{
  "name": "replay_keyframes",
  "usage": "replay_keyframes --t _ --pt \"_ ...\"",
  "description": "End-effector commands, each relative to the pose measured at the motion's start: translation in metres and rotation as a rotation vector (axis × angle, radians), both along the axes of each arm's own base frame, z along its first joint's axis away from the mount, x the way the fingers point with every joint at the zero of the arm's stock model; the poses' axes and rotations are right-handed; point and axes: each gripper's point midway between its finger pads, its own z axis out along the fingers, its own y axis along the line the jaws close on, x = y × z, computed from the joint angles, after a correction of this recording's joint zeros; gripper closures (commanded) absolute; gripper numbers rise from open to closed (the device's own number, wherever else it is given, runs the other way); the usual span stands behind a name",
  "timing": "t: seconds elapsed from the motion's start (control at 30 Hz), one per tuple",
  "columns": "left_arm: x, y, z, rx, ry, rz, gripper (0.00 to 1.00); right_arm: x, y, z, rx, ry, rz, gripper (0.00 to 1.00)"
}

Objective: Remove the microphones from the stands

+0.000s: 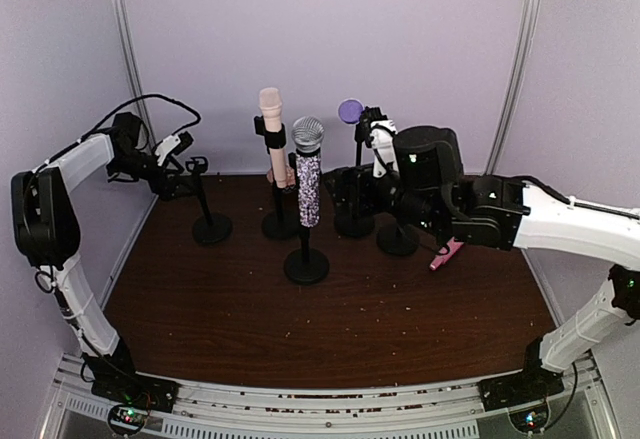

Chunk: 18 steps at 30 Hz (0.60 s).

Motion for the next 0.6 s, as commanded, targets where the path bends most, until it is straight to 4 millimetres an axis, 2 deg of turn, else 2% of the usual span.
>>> replay_keyframes --t 0.0,0.17,0.37,0.57 --pt "-0.042 0.004 0.031 0.002 0.042 0.061 0.02 0.013 0.018 0.018 -0.04 -0.088 0.028 0.07" --pt "-0.08 -0.002 0.048 -0.043 0.131 0.098 0.02 0.02 0.039 0.008 -0.081 -0.112 0.058 0.05" --pt "-0.109 -0.016 0.073 -0.161 0.134 0.112 0.02 0.028 0.049 0.01 -0.067 -0.158 0.049 0.06" --pt "-0.126 -0.021 0.066 -0.205 0.162 0.139 0.02 0.039 0.056 0.006 -0.061 -0.179 0.005 0.15"
